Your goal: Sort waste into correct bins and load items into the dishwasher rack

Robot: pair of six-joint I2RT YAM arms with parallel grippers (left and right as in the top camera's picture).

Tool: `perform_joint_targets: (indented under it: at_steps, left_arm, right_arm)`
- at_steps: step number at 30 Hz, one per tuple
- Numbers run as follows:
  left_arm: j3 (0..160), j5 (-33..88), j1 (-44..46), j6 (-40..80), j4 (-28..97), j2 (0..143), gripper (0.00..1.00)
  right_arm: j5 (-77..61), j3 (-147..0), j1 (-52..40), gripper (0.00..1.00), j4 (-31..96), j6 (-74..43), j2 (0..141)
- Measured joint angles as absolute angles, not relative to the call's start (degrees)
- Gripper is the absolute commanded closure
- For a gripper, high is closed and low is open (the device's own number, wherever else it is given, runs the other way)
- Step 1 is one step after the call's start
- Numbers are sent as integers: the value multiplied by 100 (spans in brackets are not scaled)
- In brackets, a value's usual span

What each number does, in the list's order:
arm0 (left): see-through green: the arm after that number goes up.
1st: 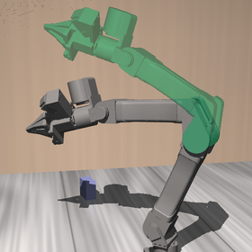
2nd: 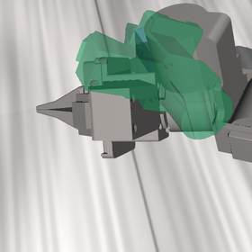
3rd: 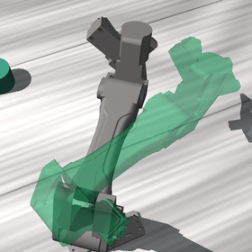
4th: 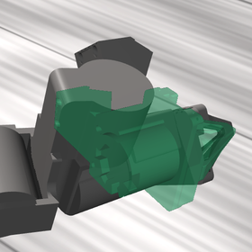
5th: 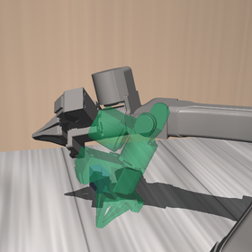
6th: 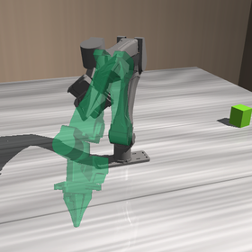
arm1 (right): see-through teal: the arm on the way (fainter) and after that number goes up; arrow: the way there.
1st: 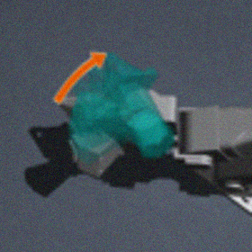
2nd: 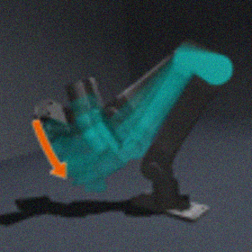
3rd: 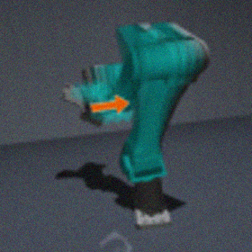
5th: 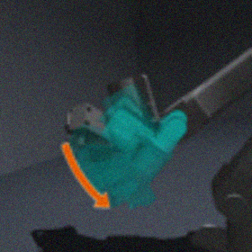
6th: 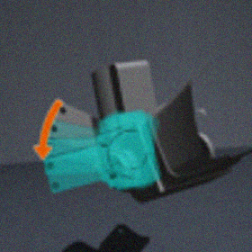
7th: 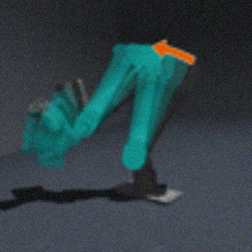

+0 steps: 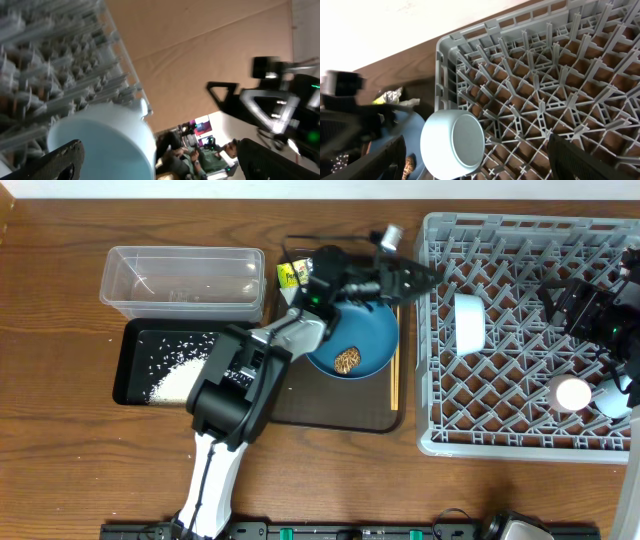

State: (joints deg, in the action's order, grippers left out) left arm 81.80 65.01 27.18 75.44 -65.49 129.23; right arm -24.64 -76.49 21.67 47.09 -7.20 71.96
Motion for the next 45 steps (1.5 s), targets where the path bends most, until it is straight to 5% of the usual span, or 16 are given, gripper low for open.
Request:
perform_joint_targets:
  at_steps: [11,19,24,28,33,37,45]
  left_arm:
    - [8180,6757,1747,7752,-6267,11915,2]
    - [8335,6217,1175,5739,-1273,10259,2]
    - [8289,4477,1083,3929,1984,9651,2]
    - [8281,3000,1022,2902,3269,9255,2]
    - [8289,2209,1013,2217,3979,9021,1]
    - [8200,1955,1055,1946,4381,9024,18]
    - [7723,1498,1643,1321,4436,9194,18]
  right_arm:
    - [-3507,-7649,1608,18,4644,-727,7199]
    - [-2963,-7649,-499,17,4237,-742,7212]
    - [-1903,-7651,-1612,20,4187,-738,7323]
    - [-1437,-7651,-1988,22,4165,-744,7590]
    - [-1227,-7651,-2134,22,4163,-744,8058]
    - [-1146,-7649,-2130,22,4040,-746,8302]
    - [-1081,-7649,-2123,22,3787,-746,8337]
